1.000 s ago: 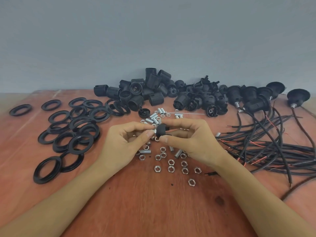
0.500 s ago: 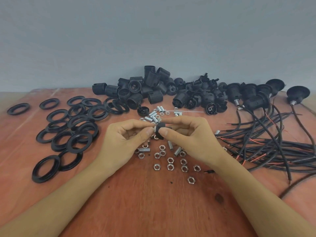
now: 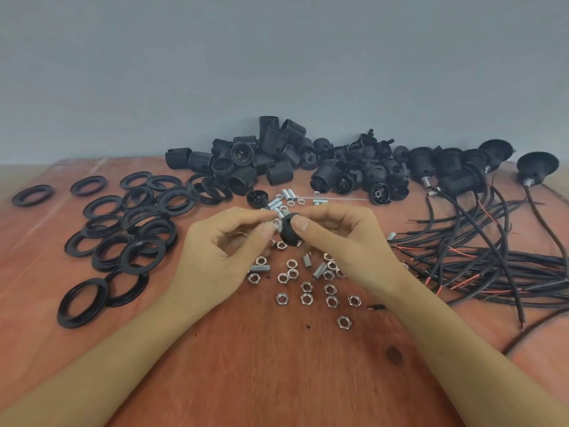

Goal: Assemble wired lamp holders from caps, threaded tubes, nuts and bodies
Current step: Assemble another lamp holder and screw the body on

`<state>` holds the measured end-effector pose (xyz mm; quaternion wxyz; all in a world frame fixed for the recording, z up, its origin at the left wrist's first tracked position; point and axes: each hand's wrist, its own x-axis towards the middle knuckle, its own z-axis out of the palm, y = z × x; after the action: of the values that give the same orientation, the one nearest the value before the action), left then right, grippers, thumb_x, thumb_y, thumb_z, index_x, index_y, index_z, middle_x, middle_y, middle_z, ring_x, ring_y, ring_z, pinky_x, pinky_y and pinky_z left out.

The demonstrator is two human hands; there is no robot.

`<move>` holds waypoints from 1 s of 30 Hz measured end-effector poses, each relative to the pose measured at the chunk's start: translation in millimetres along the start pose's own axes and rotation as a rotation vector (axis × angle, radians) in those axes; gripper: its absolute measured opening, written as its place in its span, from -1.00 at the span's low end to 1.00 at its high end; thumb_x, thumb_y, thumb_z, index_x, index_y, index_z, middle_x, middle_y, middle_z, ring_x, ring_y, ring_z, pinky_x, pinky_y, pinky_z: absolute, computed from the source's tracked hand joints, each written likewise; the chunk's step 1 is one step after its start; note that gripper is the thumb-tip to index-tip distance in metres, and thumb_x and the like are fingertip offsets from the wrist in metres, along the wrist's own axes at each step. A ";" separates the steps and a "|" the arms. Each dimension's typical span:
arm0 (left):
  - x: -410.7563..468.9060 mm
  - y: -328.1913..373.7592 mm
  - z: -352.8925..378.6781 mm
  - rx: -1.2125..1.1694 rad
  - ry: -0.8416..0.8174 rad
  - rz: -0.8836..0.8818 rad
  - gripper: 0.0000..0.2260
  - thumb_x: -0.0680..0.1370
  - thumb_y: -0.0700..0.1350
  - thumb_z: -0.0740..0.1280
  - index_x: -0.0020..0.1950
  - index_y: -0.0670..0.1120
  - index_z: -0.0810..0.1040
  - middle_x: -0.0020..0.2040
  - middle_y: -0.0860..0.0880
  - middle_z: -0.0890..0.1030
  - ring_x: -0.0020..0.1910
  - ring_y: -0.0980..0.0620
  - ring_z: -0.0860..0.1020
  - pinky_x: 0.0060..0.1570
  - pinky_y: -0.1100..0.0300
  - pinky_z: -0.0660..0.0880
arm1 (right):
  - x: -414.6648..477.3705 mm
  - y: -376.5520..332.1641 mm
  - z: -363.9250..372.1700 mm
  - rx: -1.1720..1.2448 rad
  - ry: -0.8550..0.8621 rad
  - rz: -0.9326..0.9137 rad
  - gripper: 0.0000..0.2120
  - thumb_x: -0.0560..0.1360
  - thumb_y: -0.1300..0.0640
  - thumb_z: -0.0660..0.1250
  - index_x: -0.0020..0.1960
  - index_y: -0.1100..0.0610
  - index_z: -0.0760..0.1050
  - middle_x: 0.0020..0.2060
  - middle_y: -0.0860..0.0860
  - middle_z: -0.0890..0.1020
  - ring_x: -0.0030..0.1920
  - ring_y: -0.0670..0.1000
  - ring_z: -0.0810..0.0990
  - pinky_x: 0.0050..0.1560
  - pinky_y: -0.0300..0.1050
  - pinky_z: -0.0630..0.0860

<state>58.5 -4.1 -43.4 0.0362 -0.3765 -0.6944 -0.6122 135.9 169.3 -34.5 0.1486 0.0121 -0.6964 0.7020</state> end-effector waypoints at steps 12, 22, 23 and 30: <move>-1.7 -5.2 3.5 0.084 -0.113 -0.136 -0.60 0.67 0.01 0.11 -0.27 -0.13 0.48 -0.47 -0.04 0.52 -0.50 0.06 0.51 -0.43 0.30 0.46 | -3.0 -0.3 4.9 -0.190 0.020 -0.146 -0.65 0.32 0.13 0.55 0.08 0.12 0.63 -0.07 0.03 0.72 -0.15 -0.06 0.69 -0.11 -0.21 0.60; -2.3 -1.0 9.5 0.002 -0.109 -0.172 -0.74 0.57 0.01 0.22 -0.19 -0.13 0.53 -0.38 -0.06 0.60 -0.42 0.05 0.59 -0.36 0.27 0.53 | -0.7 -8.5 -3.9 -0.348 0.054 -0.092 -0.87 0.49 0.06 0.45 0.03 0.04 0.65 -0.19 -0.05 0.71 -0.18 -0.09 0.66 -0.18 -0.30 0.55; -2.1 -1.0 10.4 -0.041 -0.103 -0.193 -0.77 0.55 -0.01 0.23 -0.16 -0.13 0.54 -0.36 -0.07 0.61 -0.40 0.05 0.61 -0.35 0.25 0.55 | 1.2 -9.9 -11.9 -0.431 0.086 -0.110 -0.89 0.53 0.05 0.39 0.03 0.02 0.64 -0.19 -0.08 0.70 -0.20 -0.13 0.64 -0.22 -0.34 0.51; -1.0 -2.8 10.6 -0.153 -0.010 -0.238 -0.83 0.49 -0.05 0.29 -0.11 -0.15 0.56 -0.33 -0.04 0.61 -0.40 0.05 0.58 -0.39 0.23 0.56 | 3.3 -12.8 -76.4 -1.354 0.006 0.273 -0.85 0.40 0.05 0.37 -0.03 -0.07 0.52 -0.03 -0.04 0.53 0.04 0.05 0.51 0.09 0.00 0.48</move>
<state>62.0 4.8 -48.8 -0.0689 -0.2962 -0.6855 -0.6615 150.1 244.7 -23.5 0.0356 -0.1731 -0.9763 0.1249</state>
